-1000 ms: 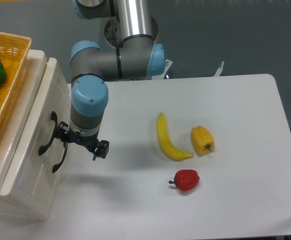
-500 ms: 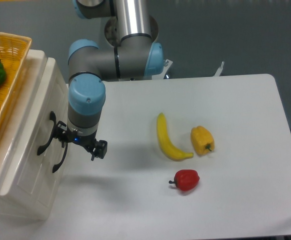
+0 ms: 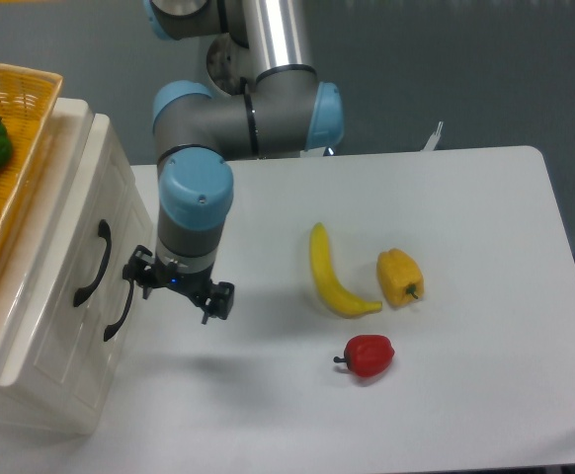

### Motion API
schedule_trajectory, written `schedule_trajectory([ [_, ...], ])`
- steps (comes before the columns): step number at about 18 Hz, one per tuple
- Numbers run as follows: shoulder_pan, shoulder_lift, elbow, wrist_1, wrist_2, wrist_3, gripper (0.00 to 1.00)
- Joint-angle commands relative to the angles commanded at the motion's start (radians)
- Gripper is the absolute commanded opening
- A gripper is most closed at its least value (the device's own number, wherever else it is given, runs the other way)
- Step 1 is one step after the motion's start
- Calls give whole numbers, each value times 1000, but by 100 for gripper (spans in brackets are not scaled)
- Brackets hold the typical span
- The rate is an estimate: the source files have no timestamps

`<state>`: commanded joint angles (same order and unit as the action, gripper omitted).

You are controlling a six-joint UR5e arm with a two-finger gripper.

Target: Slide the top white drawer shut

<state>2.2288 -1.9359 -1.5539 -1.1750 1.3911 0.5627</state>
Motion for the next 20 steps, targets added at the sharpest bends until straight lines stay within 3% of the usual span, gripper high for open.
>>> schedule_trajectory([
  [6,37,8,0,-2,83,89,100],
  [10,103,37,-2,-6,111,169,100],
  [20,229,55,-2,-6,167,486,100],
])
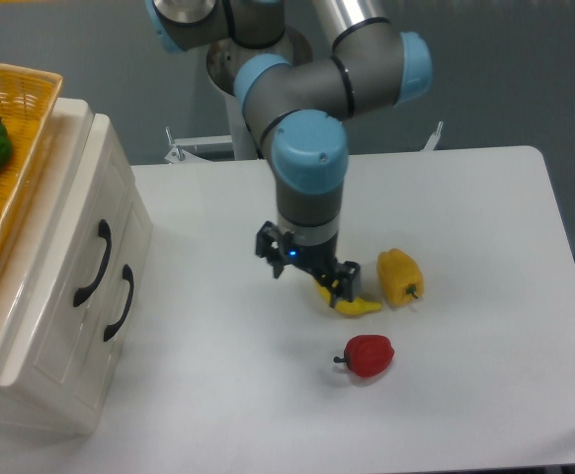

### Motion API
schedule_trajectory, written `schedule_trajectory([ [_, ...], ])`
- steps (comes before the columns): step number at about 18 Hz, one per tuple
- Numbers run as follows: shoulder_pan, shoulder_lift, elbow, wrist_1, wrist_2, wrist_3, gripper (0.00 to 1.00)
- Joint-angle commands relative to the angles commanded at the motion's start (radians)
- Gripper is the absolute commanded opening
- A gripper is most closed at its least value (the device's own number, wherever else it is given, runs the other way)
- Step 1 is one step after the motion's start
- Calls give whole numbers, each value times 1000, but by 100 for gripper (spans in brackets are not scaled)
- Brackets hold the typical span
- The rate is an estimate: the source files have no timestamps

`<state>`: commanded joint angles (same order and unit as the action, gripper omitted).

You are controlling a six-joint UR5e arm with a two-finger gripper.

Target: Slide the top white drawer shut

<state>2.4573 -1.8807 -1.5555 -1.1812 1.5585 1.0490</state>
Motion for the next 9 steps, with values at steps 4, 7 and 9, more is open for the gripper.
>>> schedule_trajectory([
  [4,43,2,-9,2,44,124,100],
  [7,66,5,-8,3,45,158,100],
  [9,77,5,-9,3,44,178,100],
])
